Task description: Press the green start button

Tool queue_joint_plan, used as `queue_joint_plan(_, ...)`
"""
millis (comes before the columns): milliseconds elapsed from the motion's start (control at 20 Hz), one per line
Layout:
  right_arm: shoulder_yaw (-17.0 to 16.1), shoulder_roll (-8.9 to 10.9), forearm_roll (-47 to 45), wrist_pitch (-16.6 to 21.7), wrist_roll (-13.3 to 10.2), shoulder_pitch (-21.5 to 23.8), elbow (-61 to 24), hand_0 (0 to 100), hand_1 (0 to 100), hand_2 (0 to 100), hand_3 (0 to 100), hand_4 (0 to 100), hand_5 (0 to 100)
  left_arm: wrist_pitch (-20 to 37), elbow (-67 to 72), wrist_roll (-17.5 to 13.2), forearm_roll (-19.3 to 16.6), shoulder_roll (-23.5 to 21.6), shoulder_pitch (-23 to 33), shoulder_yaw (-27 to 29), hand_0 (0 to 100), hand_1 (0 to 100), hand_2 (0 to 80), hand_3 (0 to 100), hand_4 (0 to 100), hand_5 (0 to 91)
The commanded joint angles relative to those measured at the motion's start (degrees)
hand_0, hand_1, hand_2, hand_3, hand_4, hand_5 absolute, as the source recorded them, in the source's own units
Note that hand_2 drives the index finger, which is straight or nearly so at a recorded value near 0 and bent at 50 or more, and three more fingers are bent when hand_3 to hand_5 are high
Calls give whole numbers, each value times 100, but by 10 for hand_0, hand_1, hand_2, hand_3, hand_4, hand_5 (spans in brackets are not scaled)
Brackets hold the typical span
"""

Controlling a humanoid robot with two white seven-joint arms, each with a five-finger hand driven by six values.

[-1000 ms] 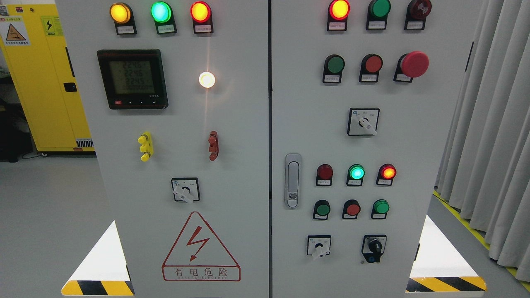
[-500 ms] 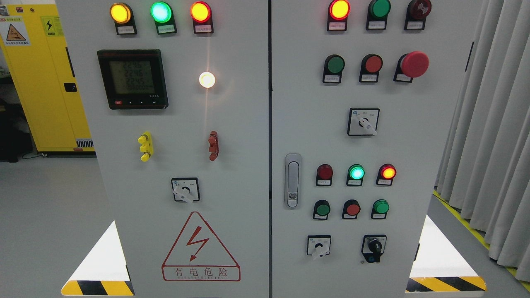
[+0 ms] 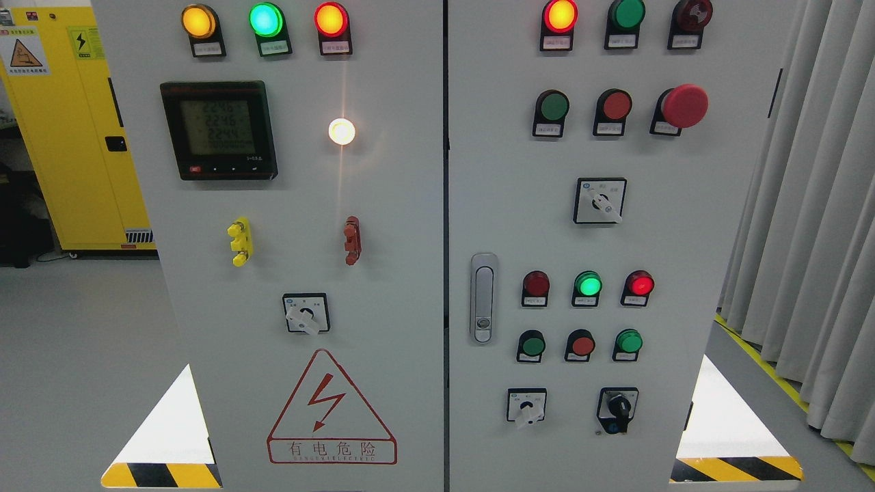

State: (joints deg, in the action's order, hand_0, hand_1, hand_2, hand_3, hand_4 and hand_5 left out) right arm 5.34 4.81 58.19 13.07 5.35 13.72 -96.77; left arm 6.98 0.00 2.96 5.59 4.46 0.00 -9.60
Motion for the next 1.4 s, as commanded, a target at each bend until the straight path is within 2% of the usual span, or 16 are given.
queue_joint_plan(0,-226,37,500,29,-61,-273,-1932,290,576,0,583,558,388,-3,-158,-6,-5,143,-44,-15,120,556,0,0,0,0)
queue_joint_plan(250,-244,37,623,20,1,-879,-2012,293,592,0,635,591,418,-3,-158,-6,-5,152,-44,-15,120,556,0,0,0,0)
queue_joint_plan(350,-253,64,659,20,18,-1011,-2003,293,601,0,642,600,426,-3,-167,-6,-5,143,-44,-15,120,556,0,0,0,0)
queue_joint_plan(450,-305,64,659,20,185,-1152,-2003,296,609,0,650,605,440,-3,-167,-6,-5,143,-53,-15,120,556,0,0,0,0)
queue_joint_plan(600,-323,64,667,20,212,-1398,-1986,300,615,0,662,616,459,-3,-167,-6,-5,152,-53,-15,120,556,0,0,0,0)
queue_joint_plan(700,-323,64,755,20,220,-1556,-1968,301,620,2,677,648,510,-3,-167,-6,-5,152,-44,-15,120,556,0,0,0,0)
queue_joint_plan(950,-305,64,922,20,387,-1925,-1819,298,639,10,671,672,530,-3,-167,3,-5,152,-44,-15,120,556,0,0,0,0)
queue_joint_plan(1100,-262,64,958,20,387,-2171,-1565,302,640,10,664,672,528,-3,-167,-6,-5,143,-44,-15,120,556,0,0,0,0)
queue_joint_plan(1350,-261,64,993,20,387,-2330,-1353,306,641,11,665,672,527,-3,-167,-6,-5,152,-44,-15,120,556,0,0,0,0)
